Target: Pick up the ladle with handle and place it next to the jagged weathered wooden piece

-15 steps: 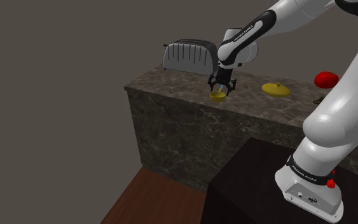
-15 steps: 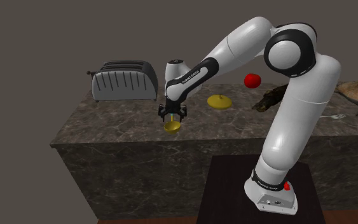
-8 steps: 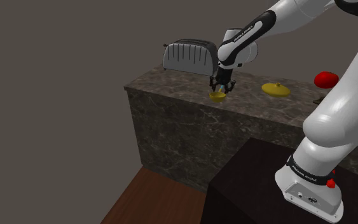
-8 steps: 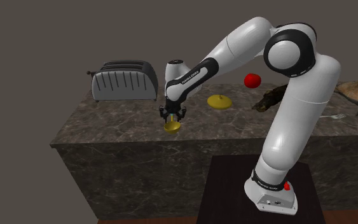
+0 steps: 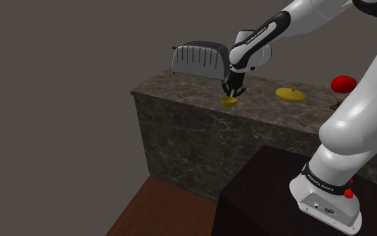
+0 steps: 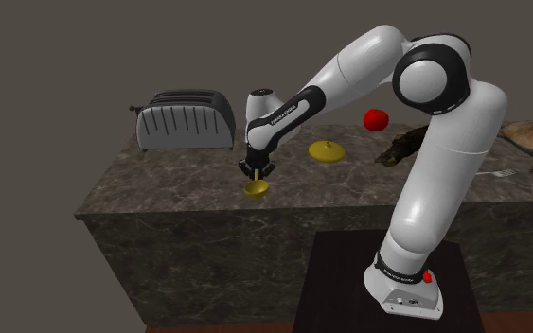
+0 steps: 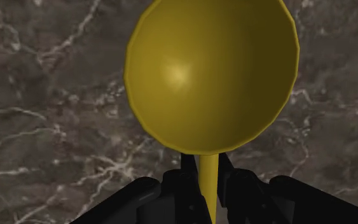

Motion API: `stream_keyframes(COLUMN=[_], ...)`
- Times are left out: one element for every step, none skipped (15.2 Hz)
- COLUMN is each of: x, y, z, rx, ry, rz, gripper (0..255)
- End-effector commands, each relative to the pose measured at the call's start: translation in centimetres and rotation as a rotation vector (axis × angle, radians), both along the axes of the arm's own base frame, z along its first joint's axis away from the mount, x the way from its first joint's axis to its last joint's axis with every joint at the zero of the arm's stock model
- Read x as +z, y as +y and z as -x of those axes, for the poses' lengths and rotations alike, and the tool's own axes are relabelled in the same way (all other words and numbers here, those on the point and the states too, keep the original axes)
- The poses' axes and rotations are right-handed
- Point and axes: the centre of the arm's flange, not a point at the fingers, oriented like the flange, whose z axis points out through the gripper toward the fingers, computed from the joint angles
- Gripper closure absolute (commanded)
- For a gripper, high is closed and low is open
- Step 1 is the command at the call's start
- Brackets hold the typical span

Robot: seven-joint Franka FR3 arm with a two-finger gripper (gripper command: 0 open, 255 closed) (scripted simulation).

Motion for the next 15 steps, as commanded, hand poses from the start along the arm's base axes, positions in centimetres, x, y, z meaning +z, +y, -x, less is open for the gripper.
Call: stream_keyframes(x=[0.0,0.5,1.0,1.6,2.1,2.6,3.2,3.7,4.2,4.7,5.3,5.8,6.3,6.9,7.4], y=[0.0,0.0,0.0,0.0,0.0,0.0,0.0,0.0,0.0,0.0,0.0,0.0,0.0,0.0,0.0], z=[0.0,0.0,0.0,0.0,0.0,0.0,0.0,0.0,0.0,0.0,0.0,0.0,0.0,0.0,0.0], rx=[0.0,0.0,0.0,0.0,0.0,0.0,0.0,0.0,0.0,0.0,0.0,0.0,0.0,0.0,0.0], ry=[0.0,0.0,0.0,0.0,0.0,0.0,0.0,0.0,0.0,0.0,0.0,0.0,0.0,0.0,0.0], rz=[0.0,0.0,0.0,0.0,0.0,0.0,0.0,0.0,0.0,0.0,0.0,0.0,0.0,0.0,0.0], gripper=[255,255,255,255,255,255,255,255,255,255,255,255,255,255,255])
